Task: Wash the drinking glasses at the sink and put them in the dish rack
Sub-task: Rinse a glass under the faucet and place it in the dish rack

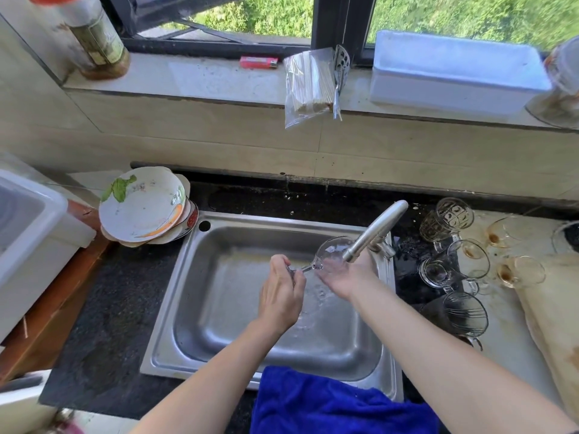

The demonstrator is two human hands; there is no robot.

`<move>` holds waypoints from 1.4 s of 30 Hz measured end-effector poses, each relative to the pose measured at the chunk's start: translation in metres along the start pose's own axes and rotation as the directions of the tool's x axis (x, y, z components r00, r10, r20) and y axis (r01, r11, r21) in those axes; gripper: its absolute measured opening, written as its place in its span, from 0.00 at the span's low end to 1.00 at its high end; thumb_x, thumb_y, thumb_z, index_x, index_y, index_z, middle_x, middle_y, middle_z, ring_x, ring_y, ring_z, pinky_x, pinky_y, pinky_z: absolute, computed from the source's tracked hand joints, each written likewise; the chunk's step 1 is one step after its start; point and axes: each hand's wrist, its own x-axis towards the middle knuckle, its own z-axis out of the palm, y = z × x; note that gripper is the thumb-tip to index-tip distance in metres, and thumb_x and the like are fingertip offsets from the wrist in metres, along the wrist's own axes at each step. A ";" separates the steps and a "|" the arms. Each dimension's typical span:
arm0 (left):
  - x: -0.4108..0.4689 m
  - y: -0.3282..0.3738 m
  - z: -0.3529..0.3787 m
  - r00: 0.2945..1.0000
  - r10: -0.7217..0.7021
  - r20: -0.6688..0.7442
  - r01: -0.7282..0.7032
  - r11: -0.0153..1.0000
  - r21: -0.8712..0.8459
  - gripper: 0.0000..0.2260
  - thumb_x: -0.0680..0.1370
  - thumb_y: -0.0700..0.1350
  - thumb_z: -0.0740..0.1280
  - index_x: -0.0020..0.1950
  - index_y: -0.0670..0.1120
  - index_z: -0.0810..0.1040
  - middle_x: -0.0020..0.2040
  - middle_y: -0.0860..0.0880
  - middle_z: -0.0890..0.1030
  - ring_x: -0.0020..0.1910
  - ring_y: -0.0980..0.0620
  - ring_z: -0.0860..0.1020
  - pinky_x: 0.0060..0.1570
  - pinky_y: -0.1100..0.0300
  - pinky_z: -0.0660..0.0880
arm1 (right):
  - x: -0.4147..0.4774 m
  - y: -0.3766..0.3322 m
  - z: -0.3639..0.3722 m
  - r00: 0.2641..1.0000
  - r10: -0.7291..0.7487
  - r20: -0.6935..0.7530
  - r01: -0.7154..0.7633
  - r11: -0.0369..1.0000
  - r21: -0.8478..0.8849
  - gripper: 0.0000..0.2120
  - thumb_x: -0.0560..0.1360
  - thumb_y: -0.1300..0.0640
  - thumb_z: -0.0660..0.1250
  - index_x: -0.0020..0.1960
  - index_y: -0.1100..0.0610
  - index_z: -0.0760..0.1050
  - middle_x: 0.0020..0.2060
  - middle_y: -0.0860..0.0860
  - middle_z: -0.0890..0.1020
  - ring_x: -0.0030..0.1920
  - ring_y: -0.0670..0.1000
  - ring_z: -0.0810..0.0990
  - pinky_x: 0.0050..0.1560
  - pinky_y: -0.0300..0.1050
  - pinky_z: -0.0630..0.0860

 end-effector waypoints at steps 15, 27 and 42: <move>0.019 -0.010 -0.008 0.803 -0.440 0.402 0.582 0.723 -0.372 0.05 0.75 0.41 0.55 0.39 0.47 0.62 0.33 0.46 0.67 0.24 0.53 0.60 0.22 0.68 0.56 | -0.005 -0.023 -0.023 0.972 0.069 0.223 -0.010 0.967 -0.255 0.24 0.77 0.39 0.59 0.51 0.61 0.75 0.43 0.58 0.83 0.52 0.60 0.80 0.50 0.55 0.80; 0.032 0.002 -0.011 0.710 -0.456 0.537 0.622 0.763 -0.174 0.04 0.76 0.41 0.54 0.41 0.47 0.64 0.32 0.45 0.67 0.21 0.54 0.60 0.24 0.70 0.53 | -0.015 -0.044 0.001 0.946 0.133 0.295 0.321 -0.270 -0.908 0.13 0.76 0.46 0.66 0.35 0.48 0.78 0.33 0.46 0.79 0.38 0.50 0.79 0.36 0.43 0.72; 0.048 -0.002 -0.024 0.898 -0.244 0.367 0.302 0.947 -0.112 0.04 0.77 0.44 0.56 0.42 0.46 0.65 0.40 0.48 0.69 0.33 0.52 0.64 0.31 0.57 0.62 | -0.015 -0.048 -0.022 0.871 -0.152 0.468 0.372 -0.419 -0.828 0.15 0.79 0.51 0.60 0.38 0.54 0.78 0.37 0.47 0.79 0.44 0.53 0.81 0.44 0.47 0.75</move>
